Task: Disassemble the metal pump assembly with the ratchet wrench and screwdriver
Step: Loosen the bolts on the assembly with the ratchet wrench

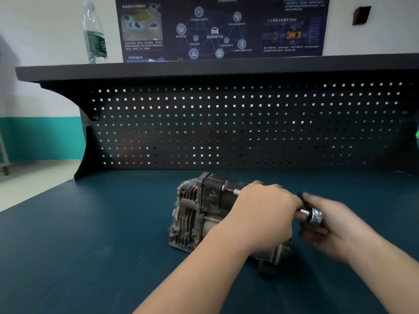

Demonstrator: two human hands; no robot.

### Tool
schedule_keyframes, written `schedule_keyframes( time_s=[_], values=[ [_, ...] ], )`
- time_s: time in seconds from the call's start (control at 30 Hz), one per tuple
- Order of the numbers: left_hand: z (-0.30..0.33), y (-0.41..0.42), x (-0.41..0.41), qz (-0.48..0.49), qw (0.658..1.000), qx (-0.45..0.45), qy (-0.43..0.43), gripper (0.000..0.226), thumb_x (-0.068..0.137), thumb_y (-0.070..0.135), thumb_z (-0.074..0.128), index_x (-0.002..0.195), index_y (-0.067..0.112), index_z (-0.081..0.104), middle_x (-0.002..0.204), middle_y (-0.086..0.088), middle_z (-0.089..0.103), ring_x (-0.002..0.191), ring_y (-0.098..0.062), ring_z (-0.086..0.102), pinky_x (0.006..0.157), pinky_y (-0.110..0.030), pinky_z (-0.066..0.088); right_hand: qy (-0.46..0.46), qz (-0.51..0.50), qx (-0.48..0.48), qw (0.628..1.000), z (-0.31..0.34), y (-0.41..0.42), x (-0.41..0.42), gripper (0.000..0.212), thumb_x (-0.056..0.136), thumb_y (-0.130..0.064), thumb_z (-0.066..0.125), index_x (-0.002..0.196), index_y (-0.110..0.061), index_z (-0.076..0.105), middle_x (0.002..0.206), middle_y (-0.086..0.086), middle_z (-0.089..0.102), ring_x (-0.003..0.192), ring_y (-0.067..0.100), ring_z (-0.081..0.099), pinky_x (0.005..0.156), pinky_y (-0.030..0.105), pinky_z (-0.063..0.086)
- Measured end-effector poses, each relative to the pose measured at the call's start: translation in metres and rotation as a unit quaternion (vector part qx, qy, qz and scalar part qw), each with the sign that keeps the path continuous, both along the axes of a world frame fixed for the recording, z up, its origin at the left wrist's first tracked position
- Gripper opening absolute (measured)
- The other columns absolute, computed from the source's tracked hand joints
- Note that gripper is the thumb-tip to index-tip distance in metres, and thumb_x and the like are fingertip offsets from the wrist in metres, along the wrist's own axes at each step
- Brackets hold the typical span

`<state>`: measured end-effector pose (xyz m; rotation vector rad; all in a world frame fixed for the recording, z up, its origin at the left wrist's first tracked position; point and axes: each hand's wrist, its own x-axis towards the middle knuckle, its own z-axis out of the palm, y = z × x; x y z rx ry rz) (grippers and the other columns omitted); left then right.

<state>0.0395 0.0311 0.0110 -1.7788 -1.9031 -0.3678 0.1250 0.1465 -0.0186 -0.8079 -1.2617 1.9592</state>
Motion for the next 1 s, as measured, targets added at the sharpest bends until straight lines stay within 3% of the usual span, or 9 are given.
schedule_keyframes(
  time_s=[0.13,0.23,0.33,0.47,0.57,0.73,0.8,0.87,1.0],
  values=[
    [0.005,-0.002,-0.001,-0.016,0.999,-0.019,-0.038,0.021,0.095,0.038,0.046,0.101,0.028,0.064,0.096,0.003,0.065,0.09,-0.022,0.056,0.067,-0.031,0.028,0.064,-0.077,0.094,0.99,0.003,0.001,0.001,0.032,0.099,-0.033,0.048,0.074,-0.014,0.051,0.059,0.002,0.041,0.042,0.012,0.036,0.045,0.023,0.032],
    [0.008,-0.004,-0.002,-0.016,0.998,-0.021,-0.051,0.028,0.096,0.045,0.042,0.108,0.029,0.063,0.097,0.003,0.064,0.082,-0.022,0.052,0.061,-0.03,0.02,0.073,-0.17,0.386,0.904,0.015,0.0,0.009,0.034,0.099,-0.041,0.042,0.074,-0.023,0.056,0.049,-0.009,0.045,0.044,0.004,0.041,0.049,0.022,0.037],
    [0.004,-0.002,0.0,-0.01,1.0,-0.008,-0.02,0.024,0.097,0.039,0.044,0.103,0.026,0.063,0.092,0.002,0.063,0.07,-0.02,0.04,0.061,-0.03,0.019,0.047,-0.213,0.479,0.851,0.015,-0.006,0.012,0.034,0.099,-0.042,0.039,0.075,-0.024,0.054,0.05,-0.012,0.047,0.046,0.002,0.043,0.046,0.01,0.034],
    [0.002,-0.002,0.001,-0.001,1.0,0.011,-0.009,0.019,0.096,0.036,0.047,0.097,0.027,0.064,0.094,0.001,0.065,0.071,-0.02,0.042,0.061,-0.029,0.018,-0.014,-0.115,0.16,0.98,0.006,0.0,0.001,0.033,0.099,-0.034,0.047,0.073,-0.014,0.052,0.049,-0.004,0.046,0.04,0.012,0.039,0.042,0.021,0.033],
    [0.002,-0.002,0.002,-0.002,1.0,0.013,-0.005,0.02,0.096,0.038,0.045,0.097,0.028,0.062,0.097,0.001,0.065,0.082,-0.021,0.051,0.061,-0.028,0.017,0.014,-0.024,0.005,1.0,0.002,0.003,-0.003,0.03,0.098,-0.028,0.048,0.072,-0.012,0.048,0.049,0.002,0.04,0.028,0.01,0.028,0.033,0.016,0.025],
    [0.007,-0.002,-0.002,-0.006,0.999,-0.016,-0.039,0.028,0.098,0.043,0.038,0.107,0.029,0.06,0.098,0.002,0.063,0.086,-0.025,0.054,0.063,-0.03,0.022,0.044,-0.188,0.433,0.88,0.02,0.0,0.006,0.034,0.102,-0.035,0.04,0.076,-0.021,0.055,0.044,-0.007,0.047,0.043,0.004,0.044,0.047,0.016,0.038],
    [0.005,-0.002,-0.002,-0.009,1.0,-0.009,-0.026,0.026,0.099,0.04,0.038,0.106,0.028,0.06,0.097,0.002,0.062,0.08,-0.024,0.051,0.063,-0.03,0.021,0.044,-0.204,0.484,0.85,0.019,0.001,0.009,0.033,0.102,-0.035,0.039,0.075,-0.024,0.055,0.048,-0.007,0.047,0.046,0.003,0.043,0.048,0.014,0.036],
    [0.003,-0.001,0.0,-0.006,1.0,0.004,-0.006,0.025,0.098,0.036,0.04,0.1,0.026,0.062,0.092,0.002,0.061,0.071,-0.019,0.04,0.062,-0.029,0.017,0.002,-0.204,0.426,0.882,0.015,0.001,0.007,0.034,0.102,-0.034,0.04,0.074,-0.02,0.055,0.048,-0.008,0.047,0.043,0.002,0.043,0.049,0.018,0.036],
    [0.001,-0.001,0.001,0.013,1.0,0.005,-0.001,0.019,0.097,0.032,0.043,0.098,0.027,0.062,0.09,0.002,0.06,0.068,-0.02,0.036,0.056,-0.029,0.015,-0.01,0.003,-0.002,1.0,0.004,0.002,0.0,0.03,0.099,-0.027,0.046,0.073,-0.012,0.045,0.061,0.004,0.034,0.026,0.008,0.024,0.033,0.015,0.022]
  ],
)
